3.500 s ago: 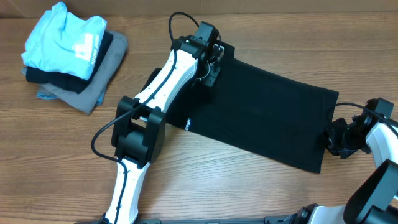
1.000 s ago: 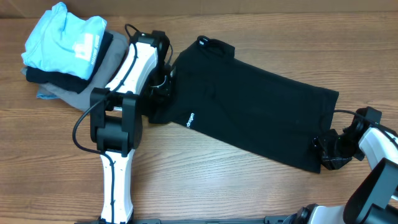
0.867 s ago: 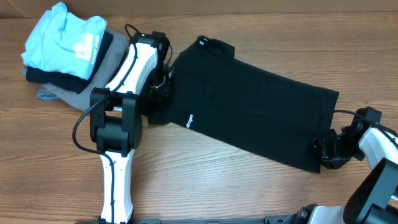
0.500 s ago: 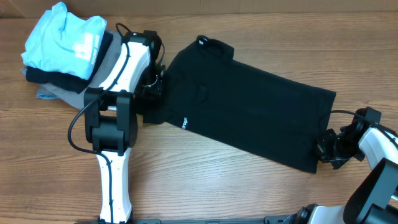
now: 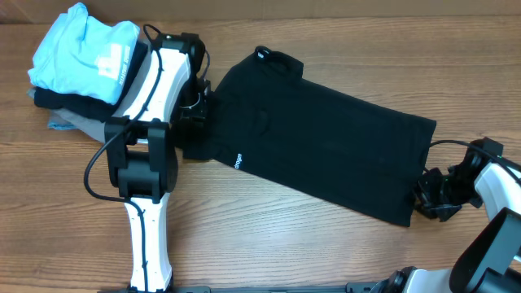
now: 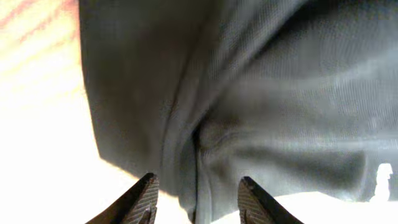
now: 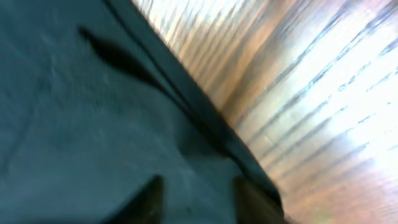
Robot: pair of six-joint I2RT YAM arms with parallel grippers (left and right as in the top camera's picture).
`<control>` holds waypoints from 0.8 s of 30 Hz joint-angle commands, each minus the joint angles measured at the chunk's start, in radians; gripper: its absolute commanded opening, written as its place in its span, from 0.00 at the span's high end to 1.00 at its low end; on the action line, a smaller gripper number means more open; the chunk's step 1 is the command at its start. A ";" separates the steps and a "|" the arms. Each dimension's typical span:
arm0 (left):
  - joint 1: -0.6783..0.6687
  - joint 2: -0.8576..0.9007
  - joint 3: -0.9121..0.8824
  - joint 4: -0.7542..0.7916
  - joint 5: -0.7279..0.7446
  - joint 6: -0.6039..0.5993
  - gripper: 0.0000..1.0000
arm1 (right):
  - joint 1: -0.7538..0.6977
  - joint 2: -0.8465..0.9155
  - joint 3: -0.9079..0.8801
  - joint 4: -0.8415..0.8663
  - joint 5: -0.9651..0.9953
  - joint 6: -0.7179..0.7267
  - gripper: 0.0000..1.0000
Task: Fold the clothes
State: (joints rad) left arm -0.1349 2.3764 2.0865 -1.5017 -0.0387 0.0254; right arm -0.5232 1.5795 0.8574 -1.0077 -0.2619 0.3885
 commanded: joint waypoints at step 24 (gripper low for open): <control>0.043 -0.003 -0.101 0.011 -0.066 -0.003 0.96 | 0.004 -0.001 -0.058 -0.014 0.058 -0.003 0.96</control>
State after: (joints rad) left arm -0.1127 2.3764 1.9667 -1.4918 -0.0532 0.0257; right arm -0.5167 1.5719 0.7322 -0.9920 -0.3225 0.3882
